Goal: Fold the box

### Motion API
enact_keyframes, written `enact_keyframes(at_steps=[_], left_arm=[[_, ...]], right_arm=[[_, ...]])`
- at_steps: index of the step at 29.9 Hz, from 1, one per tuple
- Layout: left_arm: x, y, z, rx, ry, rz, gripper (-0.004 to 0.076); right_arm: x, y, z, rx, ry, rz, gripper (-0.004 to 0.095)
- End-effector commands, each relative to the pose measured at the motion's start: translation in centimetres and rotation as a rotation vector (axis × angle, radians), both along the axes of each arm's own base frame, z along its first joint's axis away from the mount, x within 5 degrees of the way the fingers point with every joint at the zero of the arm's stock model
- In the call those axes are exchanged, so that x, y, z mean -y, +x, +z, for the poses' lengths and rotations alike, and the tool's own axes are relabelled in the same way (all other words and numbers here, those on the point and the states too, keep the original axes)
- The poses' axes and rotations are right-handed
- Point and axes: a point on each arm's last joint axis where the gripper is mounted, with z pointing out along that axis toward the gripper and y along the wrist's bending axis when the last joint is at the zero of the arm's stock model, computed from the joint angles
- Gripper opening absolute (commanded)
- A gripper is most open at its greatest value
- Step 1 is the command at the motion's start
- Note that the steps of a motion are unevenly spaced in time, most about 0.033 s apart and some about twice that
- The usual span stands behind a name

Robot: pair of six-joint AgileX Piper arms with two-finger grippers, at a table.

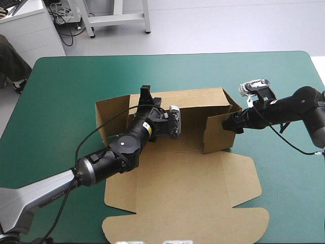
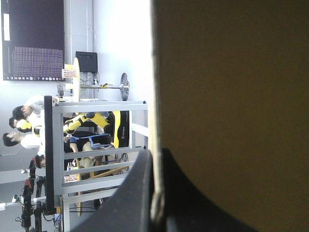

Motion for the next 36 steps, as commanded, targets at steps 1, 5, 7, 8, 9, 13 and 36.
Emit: enact_keyframes(at_steps=[1,5,7,8,9,13,36], left_arm=[[-0.2,-0.3,2.2,0.059,-0.047,-0.010,-0.0032],[-0.3,-0.3,2.2,0.048,-0.055,-0.006,-0.0032],[-0.2,-0.3,2.1,0.040,-0.060,-0.007,-0.0032],[-0.2,-0.3,2.1,0.039,-0.061,-0.011,-0.0031],[-0.1,-0.4,2.1,0.038,-0.063,-0.018,-0.0031],[0.1,-0.5,2.0,0.013,-0.095,-0.029,-0.0031],[1.3,-1.3,2.1,-0.002,-0.126,-0.141,-0.0002]], right_arm=[[-1.2,-0.1,2.2,0.118,0.069,0.005,0.0806],[-2.7,-0.1,2.4,0.166,0.062,0.046,0.0792],[-3.4,-0.1,2.5,0.184,0.063,0.058,0.0769],[-3.7,-0.1,2.5,0.196,0.062,0.065,0.0756],[-3.9,-0.1,2.5,0.209,0.056,0.071,0.0743],[-4.2,0.0,2.5,0.229,0.029,0.083,0.0698],[-4.1,0.1,2.5,0.255,0.002,0.096,-0.0017]])
